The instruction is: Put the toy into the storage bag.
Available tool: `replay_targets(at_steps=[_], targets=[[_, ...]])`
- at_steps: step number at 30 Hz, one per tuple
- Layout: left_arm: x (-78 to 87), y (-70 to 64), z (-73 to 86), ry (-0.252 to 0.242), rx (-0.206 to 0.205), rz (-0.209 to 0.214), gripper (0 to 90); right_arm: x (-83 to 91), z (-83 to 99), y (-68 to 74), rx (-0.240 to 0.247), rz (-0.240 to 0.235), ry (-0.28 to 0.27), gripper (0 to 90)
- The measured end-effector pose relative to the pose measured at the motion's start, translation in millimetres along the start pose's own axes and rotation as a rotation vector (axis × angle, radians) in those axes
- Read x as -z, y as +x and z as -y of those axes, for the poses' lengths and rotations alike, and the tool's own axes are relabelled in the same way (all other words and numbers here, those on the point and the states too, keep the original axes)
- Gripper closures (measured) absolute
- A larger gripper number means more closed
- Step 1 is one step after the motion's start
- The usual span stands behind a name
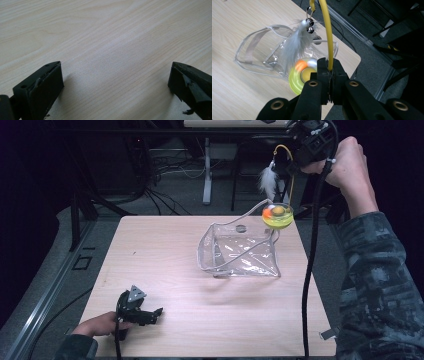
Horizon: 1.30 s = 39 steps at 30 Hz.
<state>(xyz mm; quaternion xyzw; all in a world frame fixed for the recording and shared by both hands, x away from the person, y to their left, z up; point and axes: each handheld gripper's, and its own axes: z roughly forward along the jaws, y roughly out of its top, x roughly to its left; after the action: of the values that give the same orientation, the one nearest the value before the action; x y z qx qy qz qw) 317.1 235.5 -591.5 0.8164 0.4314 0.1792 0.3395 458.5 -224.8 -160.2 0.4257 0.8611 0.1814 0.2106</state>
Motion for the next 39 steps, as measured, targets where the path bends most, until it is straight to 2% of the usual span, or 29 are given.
replay_targets(at_steps=[20, 31, 39], targets=[[0.0, 0.0, 0.0, 0.000, 0.000, 0.000, 0.0, -26.4, -19.0, 17.4, 0.017, -0.047, -0.007, 88.2], [0.0, 0.0, 0.0, 0.000, 0.000, 0.000, 0.0, -56.7, -23.9, 27.5, 0.036, -0.086, 0.016, 88.1], [0.0, 0.0, 0.0, 0.000, 0.000, 0.000, 0.0, -81.8, -16.8, 32.9, 0.045, -0.111, 0.035, 88.2]])
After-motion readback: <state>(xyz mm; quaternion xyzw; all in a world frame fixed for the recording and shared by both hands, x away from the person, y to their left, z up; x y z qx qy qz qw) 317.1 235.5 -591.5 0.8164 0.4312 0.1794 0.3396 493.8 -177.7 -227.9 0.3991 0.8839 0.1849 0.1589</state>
